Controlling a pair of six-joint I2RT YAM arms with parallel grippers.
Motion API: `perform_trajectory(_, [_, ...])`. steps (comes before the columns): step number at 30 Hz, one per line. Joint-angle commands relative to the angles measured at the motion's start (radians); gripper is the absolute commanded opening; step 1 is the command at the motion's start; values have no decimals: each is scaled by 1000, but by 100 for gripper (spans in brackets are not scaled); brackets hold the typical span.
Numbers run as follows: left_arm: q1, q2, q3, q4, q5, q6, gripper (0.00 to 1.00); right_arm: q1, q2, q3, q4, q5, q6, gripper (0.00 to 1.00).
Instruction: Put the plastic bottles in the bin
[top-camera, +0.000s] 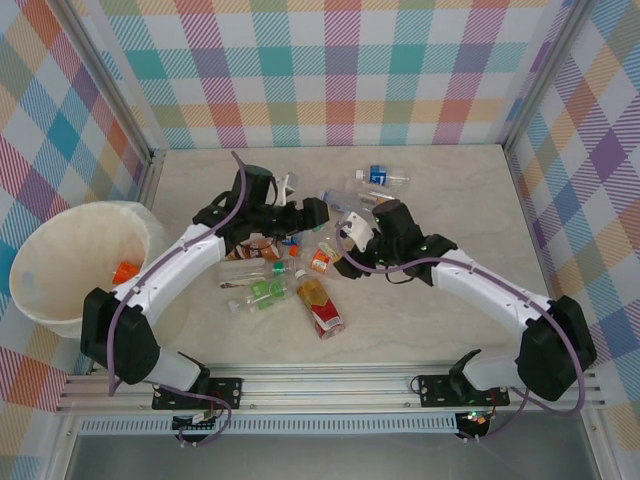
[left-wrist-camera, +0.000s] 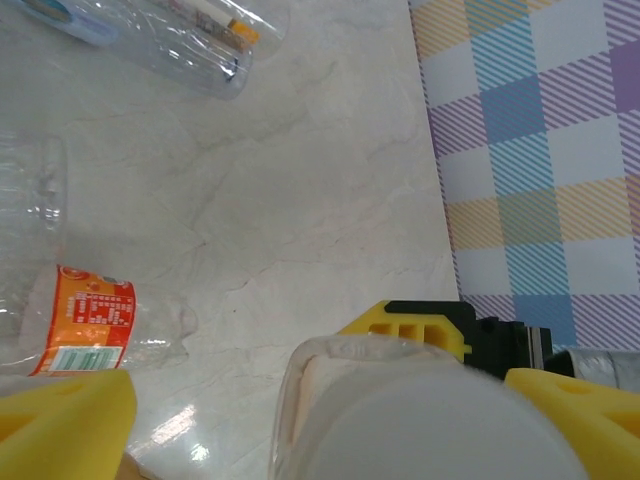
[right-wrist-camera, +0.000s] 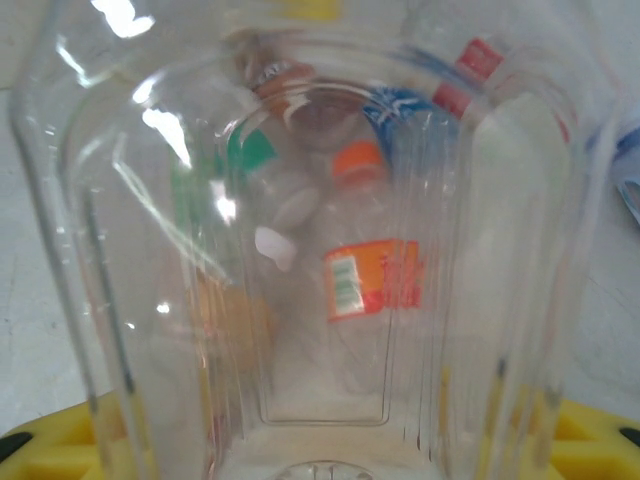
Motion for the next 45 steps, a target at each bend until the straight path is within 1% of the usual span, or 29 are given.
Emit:
perform_trajectory(1, [-25, 13, 51, 6, 11, 16, 75, 15, 24, 48, 64, -64, 26, 42])
perform_trajectory(3, [-26, 15, 52, 2, 13, 20, 59, 24, 29, 50, 82, -68, 34, 42])
perform_trajectory(5, [-26, 5, 45, 6, 17, 30, 49, 25, 25, 44, 102, -77, 49, 43])
perform_trajectory(8, [-26, -19, 33, 11, 15, 49, 36, 26, 21, 38, 122, -99, 73, 46])
perform_trajectory(10, [-26, -25, 38, 2, 29, 68, 29, 26, 21, 36, 127, -118, 83, 52])
perform_trajectory(11, [-26, -21, 49, -14, 32, 77, 20, 25, 20, 35, 123, -125, 82, 55])
perform_trajectory(12, [-26, -18, 62, -41, 18, 80, 0, 25, 17, 33, 118, -136, 78, 59])
perform_trajectory(14, [-26, -18, 78, -74, -9, 86, 0, 25, 7, 31, 97, -151, 59, 66])
perform_trajectory(18, [-23, -32, 96, -101, -39, 109, 0, 26, -44, 14, 82, -120, 50, 84])
perform_trajectory(20, [-20, -49, 96, -103, -57, 118, 0, 26, -85, -13, 102, -100, 45, 88])
perform_trajectory(22, [-13, -69, 96, -98, -65, 130, 0, 25, -131, -52, 147, -48, 55, 91])
perform_trajectory(24, [-7, -86, 98, -99, -72, 143, 0, 23, -167, -92, 196, 23, 66, 100])
perform_trajectory(29, [26, -137, 120, -147, -134, 170, 0, 17, -215, -180, 286, 210, 82, 100])
perform_trajectory(33, [68, -190, 137, -183, -167, 187, 0, -8, -227, -235, 366, 333, 178, 100])
perform_trajectory(37, [102, -233, 183, -244, -212, 212, 0, -50, -232, -281, 449, 397, 293, 100])
perform_trajectory(41, [112, -265, 264, -307, -263, 236, 0, -64, -226, -298, 490, 408, 319, 100])
perform_trajectory(43, [112, -279, 320, -358, -333, 282, 0, -65, -219, -292, 489, 421, 321, 100])
perform_trajectory(45, [112, -284, 384, -429, -473, 328, 0, -65, -213, -287, 493, 431, 329, 100])
